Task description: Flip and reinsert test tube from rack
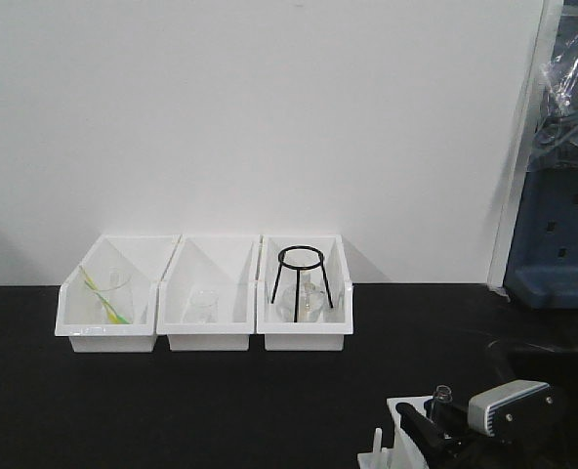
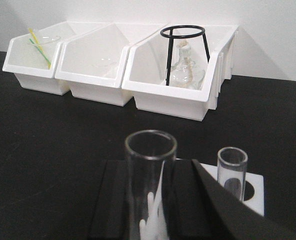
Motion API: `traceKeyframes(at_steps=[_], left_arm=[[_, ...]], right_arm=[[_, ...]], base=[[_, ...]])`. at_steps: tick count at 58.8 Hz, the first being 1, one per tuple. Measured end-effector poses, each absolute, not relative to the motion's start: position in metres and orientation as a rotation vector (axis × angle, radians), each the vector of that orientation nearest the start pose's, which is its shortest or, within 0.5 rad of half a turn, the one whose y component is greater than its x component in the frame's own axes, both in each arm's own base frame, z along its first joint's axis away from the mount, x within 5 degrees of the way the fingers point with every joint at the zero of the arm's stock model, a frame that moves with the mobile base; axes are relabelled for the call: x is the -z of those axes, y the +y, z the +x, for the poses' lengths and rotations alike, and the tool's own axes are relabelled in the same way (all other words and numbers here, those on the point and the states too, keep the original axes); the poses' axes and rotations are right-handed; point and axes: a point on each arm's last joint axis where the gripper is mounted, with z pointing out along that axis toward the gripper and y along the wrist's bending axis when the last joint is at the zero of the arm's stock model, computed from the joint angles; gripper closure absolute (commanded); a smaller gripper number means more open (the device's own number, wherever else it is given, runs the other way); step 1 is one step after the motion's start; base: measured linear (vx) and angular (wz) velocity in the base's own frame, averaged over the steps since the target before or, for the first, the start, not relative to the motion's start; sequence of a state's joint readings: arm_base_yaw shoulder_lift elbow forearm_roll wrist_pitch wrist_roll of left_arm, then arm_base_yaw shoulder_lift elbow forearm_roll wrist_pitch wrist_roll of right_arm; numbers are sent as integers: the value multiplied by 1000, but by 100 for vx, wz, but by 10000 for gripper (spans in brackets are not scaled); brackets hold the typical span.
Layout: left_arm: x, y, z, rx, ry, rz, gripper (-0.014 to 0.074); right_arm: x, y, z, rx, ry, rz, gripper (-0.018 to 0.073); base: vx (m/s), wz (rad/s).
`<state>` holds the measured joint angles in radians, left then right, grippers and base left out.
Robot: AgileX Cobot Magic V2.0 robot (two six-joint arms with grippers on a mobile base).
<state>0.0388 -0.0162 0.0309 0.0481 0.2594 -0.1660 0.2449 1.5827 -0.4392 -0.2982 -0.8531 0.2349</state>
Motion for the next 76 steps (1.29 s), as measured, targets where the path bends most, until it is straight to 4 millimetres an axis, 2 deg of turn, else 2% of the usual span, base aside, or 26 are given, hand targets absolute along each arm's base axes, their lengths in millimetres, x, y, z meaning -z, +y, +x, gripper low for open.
traceKeyframes(at_steps=[29,35,58,66,76], left_arm=[[-180,3,55,48,1751,-148,603],[-180,3,55,48,1751,-148,603],[-180,3,55,48,1751,-148,603],[-180,3,55,48,1751,-148,603],[-180,3,55,48,1751,-148,603]], right_arm=[[-172,87,261,-412,1769,-348,556],[-172,87,261,-412,1768,-348,505],[-175,87,261,-424,1729,-345,158],[-177,88,261,-429,1715,-344,113],[-186,87,259,-427,1681,-343,112]], base=[[0,0],[0,0],[0,0],[0,0],[0,0]])
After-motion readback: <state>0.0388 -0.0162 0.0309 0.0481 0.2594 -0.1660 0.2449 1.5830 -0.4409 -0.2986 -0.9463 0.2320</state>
